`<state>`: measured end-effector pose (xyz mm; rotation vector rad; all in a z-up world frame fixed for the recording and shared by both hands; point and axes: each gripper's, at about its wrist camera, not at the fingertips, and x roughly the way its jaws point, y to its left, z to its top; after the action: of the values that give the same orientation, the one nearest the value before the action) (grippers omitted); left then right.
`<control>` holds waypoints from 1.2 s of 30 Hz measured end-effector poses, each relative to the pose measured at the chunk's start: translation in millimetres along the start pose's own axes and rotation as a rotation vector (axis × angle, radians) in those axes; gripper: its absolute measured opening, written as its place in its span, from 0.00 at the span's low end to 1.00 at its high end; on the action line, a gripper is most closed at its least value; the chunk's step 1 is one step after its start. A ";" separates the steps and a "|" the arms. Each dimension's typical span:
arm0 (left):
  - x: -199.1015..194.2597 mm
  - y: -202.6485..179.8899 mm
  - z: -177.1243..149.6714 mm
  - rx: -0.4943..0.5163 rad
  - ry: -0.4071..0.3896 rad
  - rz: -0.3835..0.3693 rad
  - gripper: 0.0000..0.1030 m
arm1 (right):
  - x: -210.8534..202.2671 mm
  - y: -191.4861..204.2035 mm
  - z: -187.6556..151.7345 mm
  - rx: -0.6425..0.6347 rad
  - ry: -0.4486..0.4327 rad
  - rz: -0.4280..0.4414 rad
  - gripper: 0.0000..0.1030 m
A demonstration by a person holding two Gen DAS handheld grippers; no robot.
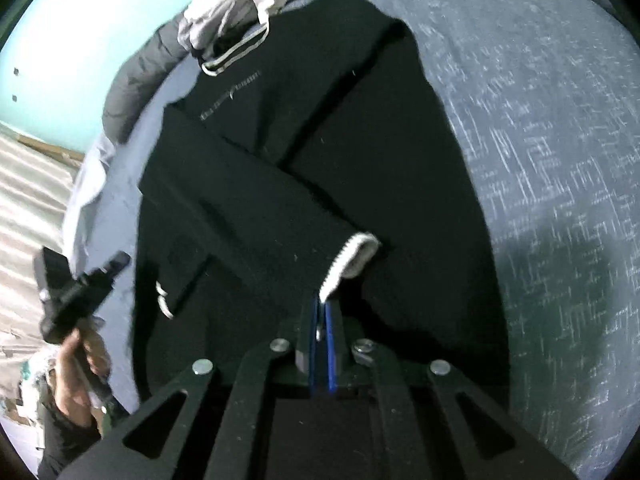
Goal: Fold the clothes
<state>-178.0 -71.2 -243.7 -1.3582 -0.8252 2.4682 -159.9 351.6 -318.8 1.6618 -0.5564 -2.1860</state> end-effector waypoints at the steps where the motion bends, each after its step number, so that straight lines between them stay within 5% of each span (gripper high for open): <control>1: 0.0 0.3 -0.8 -0.002 -0.003 -0.006 0.12 | -1.3 -0.5 -0.3 0.004 0.008 -0.010 0.05; 3: -0.1 0.8 -2.4 -0.005 -0.010 -0.017 0.12 | -12.9 -0.7 2.3 0.001 -0.017 -0.032 0.09; 6: -0.2 1.6 -4.7 -0.011 -0.020 -0.034 0.12 | -28.0 4.0 15.2 -0.039 -0.081 -0.060 0.39; 7: -0.2 1.9 -5.5 -0.012 -0.024 -0.039 0.12 | -32.1 5.9 20.3 -0.054 -0.102 -0.068 0.41; 11: -3.4 6.3 -11.7 -0.022 -0.055 -0.059 0.12 | -29.1 17.2 37.6 -0.149 -0.130 -0.102 0.41; 20: 3.8 7.1 -28.0 0.013 -0.049 -0.052 0.13 | 29.2 30.7 58.3 -0.317 -0.030 -0.143 0.41; 22: 5.2 6.6 -29.6 0.028 -0.046 -0.044 0.13 | 34.5 30.1 58.5 -0.326 -0.018 -0.145 0.35; 23: 6.7 7.1 -30.5 0.030 -0.040 -0.046 0.13 | 37.2 29.8 58.6 -0.331 -0.012 -0.146 0.28; 24: 7.6 7.8 -31.1 0.032 -0.035 -0.046 0.13 | 39.9 29.4 58.7 -0.336 -0.006 -0.147 0.10; 25: 7.7 9.0 -31.5 0.032 -0.034 -0.044 0.13 | 41.9 28.9 58.7 -0.339 -0.002 -0.148 0.06; 36: -2.3 12.8 -27.6 0.026 -0.052 -0.069 0.13 | 25.6 13.8 54.4 -0.278 -0.091 -0.187 0.03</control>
<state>-152.8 -72.4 -260.8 -1.2409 -0.8344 2.4619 -218.6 332.8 -320.2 1.5248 -0.1126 -2.3532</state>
